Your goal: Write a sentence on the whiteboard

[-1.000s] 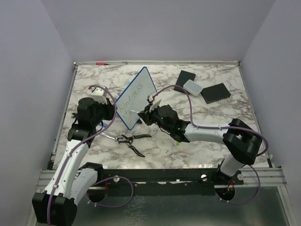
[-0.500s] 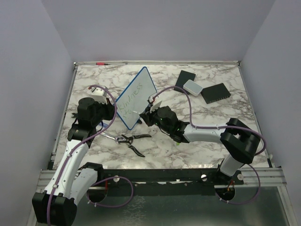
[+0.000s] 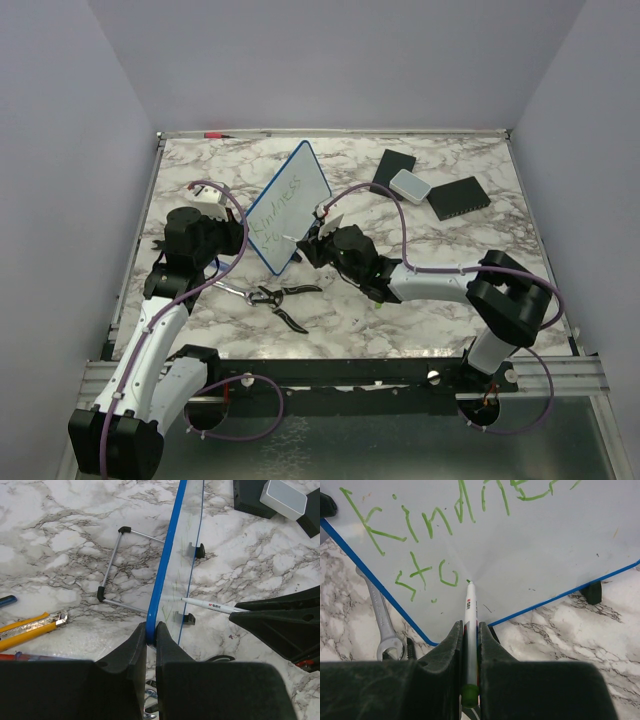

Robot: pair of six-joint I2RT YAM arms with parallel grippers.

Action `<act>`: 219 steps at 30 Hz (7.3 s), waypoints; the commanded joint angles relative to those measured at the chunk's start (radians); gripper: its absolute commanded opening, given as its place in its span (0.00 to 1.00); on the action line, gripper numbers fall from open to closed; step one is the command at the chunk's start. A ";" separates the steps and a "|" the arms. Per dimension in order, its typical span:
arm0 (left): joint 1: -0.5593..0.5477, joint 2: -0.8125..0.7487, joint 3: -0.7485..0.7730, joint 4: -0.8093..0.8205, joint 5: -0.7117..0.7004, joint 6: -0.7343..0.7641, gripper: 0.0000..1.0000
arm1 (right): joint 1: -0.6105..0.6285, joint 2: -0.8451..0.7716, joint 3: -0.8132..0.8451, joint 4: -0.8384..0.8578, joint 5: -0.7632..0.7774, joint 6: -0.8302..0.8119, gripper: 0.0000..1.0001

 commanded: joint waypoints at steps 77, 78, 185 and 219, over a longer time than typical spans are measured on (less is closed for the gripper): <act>-0.007 -0.008 -0.006 -0.005 -0.001 0.015 0.03 | 0.005 -0.041 -0.004 0.073 0.058 -0.009 0.01; -0.007 -0.008 -0.006 -0.005 0.000 0.014 0.03 | 0.005 -0.050 -0.010 0.076 0.060 -0.010 0.01; -0.008 -0.010 -0.008 -0.005 0.002 0.015 0.00 | 0.004 0.031 0.109 0.049 0.059 -0.056 0.01; -0.009 -0.011 -0.010 -0.007 0.001 0.012 0.00 | -0.007 -0.003 0.050 0.038 0.102 -0.045 0.01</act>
